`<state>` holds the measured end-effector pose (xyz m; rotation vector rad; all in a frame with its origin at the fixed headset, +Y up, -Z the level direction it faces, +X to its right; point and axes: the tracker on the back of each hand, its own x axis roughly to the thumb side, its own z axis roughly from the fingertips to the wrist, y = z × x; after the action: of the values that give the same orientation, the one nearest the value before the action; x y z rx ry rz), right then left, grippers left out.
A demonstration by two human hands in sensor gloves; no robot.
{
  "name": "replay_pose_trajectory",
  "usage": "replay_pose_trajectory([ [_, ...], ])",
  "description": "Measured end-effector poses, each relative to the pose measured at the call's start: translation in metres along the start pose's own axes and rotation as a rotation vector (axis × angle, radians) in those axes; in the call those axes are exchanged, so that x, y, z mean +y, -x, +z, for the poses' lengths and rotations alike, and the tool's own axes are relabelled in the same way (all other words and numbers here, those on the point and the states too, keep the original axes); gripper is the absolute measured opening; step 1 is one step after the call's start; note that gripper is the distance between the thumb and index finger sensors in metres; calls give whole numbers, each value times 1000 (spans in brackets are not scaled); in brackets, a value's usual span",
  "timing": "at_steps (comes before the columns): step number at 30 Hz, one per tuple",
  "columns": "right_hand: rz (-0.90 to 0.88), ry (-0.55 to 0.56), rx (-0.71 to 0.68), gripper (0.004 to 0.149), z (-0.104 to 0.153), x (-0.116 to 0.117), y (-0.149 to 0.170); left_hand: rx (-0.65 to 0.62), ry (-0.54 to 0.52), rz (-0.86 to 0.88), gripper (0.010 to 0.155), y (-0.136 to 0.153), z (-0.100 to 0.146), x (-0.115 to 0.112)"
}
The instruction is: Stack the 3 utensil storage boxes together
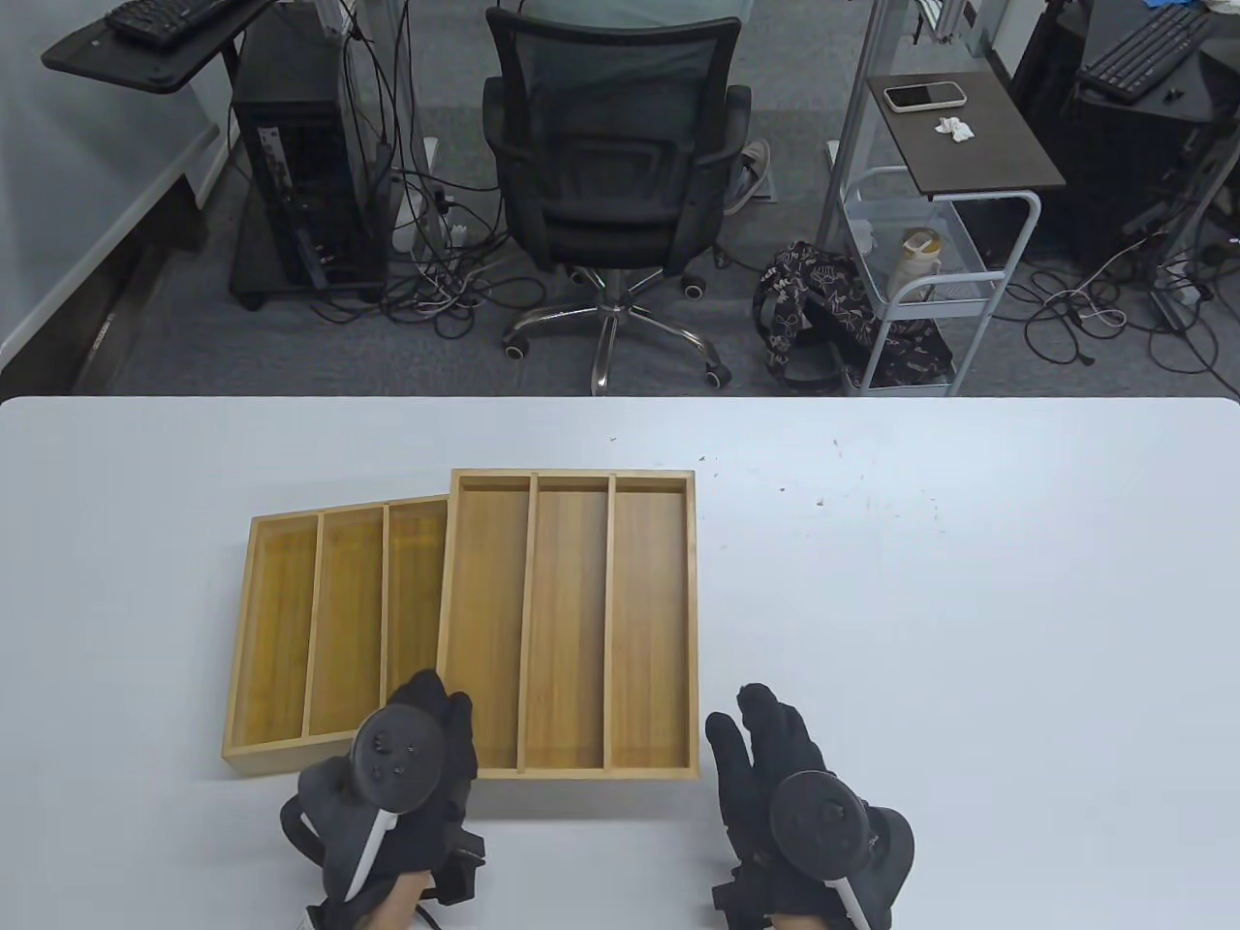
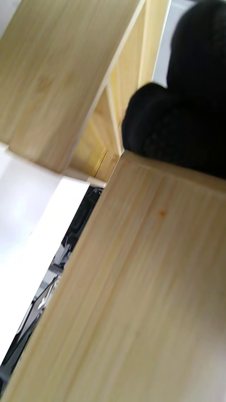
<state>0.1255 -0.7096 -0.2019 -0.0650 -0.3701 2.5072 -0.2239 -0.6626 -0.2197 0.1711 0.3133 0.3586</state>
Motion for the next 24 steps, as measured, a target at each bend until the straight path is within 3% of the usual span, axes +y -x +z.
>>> replay_pose_trajectory([
  [5, -2, -48, 26, 65, -3, 5, 3, 112, -21, -80, 44, 27, -24, 30],
  [12, -3, -85, 37, 64, -4, 9, 5, 294, 8, -88, 44, 78, -55, 54],
  [18, 0, -122, 63, 63, -8, 16, 10, 397, 38, -85, 45, 115, -71, 52],
  [24, -6, -142, 77, 63, -9, 18, 12, 456, 73, -101, 45, 132, -77, 44],
])
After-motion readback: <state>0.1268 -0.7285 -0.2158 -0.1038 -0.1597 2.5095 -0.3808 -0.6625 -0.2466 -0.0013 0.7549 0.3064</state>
